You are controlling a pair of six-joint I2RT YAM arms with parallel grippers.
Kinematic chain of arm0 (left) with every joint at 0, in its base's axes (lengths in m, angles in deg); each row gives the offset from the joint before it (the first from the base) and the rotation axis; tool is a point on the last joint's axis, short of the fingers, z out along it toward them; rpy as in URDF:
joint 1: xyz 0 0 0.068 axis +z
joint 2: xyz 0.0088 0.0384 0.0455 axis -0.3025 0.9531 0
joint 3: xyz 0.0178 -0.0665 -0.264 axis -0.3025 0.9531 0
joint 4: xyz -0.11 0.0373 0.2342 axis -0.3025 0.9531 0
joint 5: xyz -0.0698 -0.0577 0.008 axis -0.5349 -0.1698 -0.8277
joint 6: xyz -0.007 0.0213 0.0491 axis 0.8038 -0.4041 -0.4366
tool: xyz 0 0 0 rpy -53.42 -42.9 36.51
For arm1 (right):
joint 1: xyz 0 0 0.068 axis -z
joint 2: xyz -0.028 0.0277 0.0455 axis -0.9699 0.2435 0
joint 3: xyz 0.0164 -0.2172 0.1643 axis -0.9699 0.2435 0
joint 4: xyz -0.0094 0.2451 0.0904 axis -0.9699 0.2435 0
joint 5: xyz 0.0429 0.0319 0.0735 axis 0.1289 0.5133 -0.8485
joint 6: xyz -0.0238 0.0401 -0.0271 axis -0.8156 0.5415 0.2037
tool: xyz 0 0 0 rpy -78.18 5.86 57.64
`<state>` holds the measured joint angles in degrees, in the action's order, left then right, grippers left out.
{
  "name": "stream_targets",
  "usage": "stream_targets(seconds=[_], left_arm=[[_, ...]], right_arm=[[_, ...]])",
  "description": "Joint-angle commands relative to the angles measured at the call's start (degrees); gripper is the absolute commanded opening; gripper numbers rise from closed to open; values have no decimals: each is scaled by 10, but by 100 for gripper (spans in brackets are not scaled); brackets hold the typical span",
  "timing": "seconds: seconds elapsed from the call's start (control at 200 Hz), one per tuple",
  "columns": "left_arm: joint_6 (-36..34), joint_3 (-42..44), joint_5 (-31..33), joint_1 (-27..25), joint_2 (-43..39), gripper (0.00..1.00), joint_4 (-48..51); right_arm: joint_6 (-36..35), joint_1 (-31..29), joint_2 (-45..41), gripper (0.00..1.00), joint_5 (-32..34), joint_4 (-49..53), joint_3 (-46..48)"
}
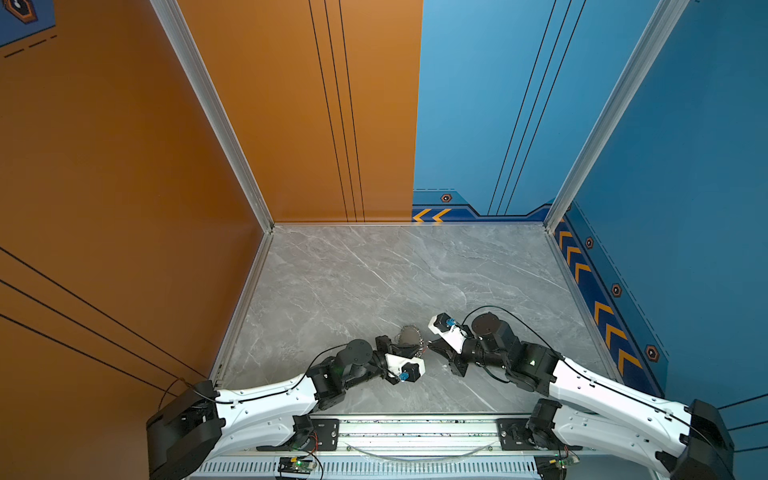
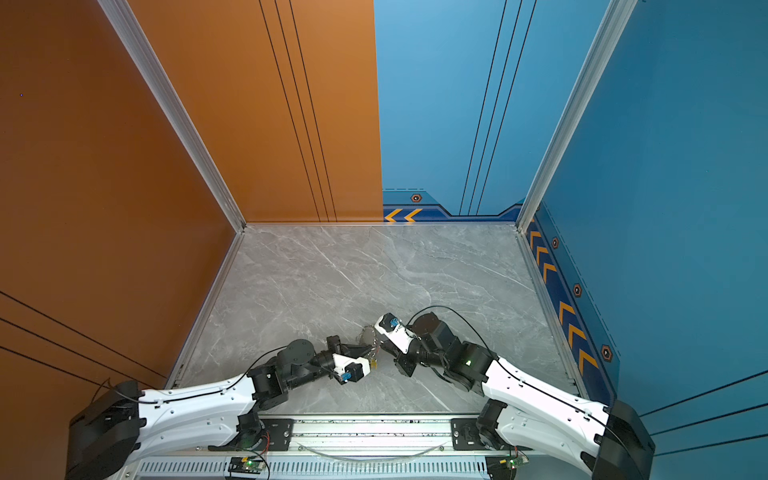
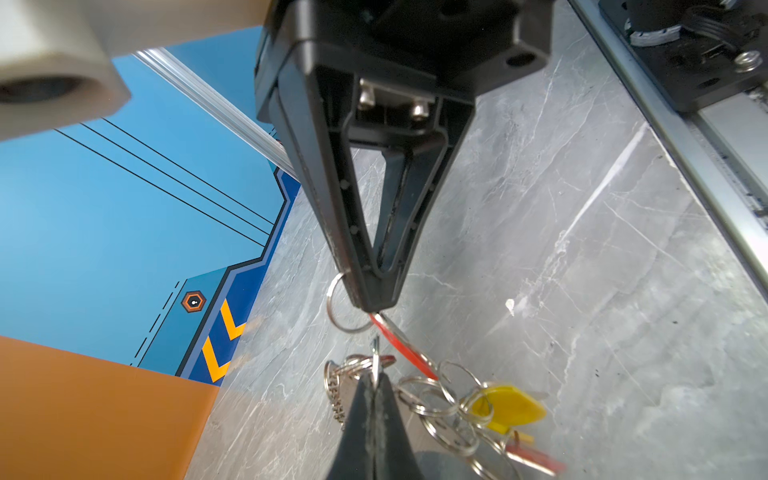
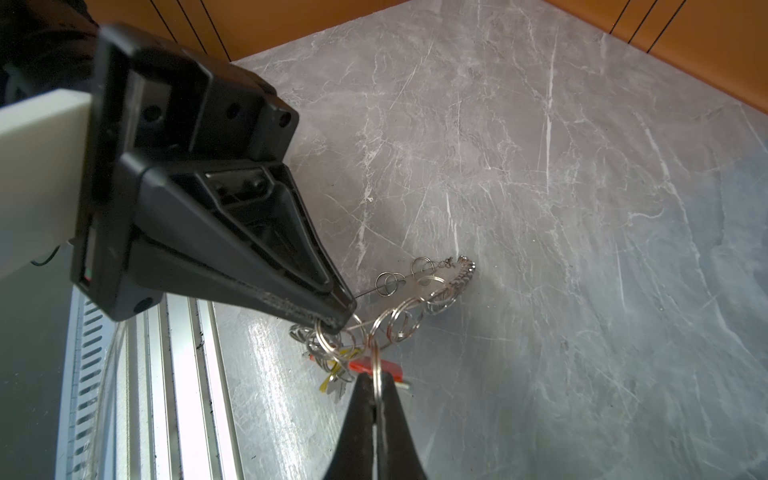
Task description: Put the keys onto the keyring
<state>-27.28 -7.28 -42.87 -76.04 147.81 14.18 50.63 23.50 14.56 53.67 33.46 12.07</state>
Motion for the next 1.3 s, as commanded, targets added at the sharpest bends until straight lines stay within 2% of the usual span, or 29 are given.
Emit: stream_targets(seconds=[0.0, 0.34, 0.546, 0.681, 0.851, 0.921, 0.976, 1.146, 1.296], left_arm=[[10, 7, -51, 17, -7, 0, -4], [38, 0, -139, 51, -10, 0, 22], [41, -2, -140, 55, -8, 0, 21], [43, -6, -112, 55, -3, 0, 21], [52, 1, -39, 55, -2, 0, -23], [58, 6, -13, 58, -4, 0, -42], [62, 9, 4, 59, -5, 0, -54], [65, 18, 44, 62, -10, 0, -80], [67, 21, 51, 63, -14, 0, -86]], right_arm=[[-22, -10, -16, 0, 6, 17, 15], [-59, -38, -23, 0, 47, -21, 47], [-60, -40, -26, 0, 58, -25, 54], [-48, -41, -11, 0, 90, -3, 36], [56, -39, 34, 0, 196, 104, -43], [125, -37, 76, 0, 262, 200, -99], [184, -33, 119, 0, 288, 286, -145], [304, -34, 245, 0, 254, 478, -230], [345, -42, 243, 0, 209, 521, -224]])
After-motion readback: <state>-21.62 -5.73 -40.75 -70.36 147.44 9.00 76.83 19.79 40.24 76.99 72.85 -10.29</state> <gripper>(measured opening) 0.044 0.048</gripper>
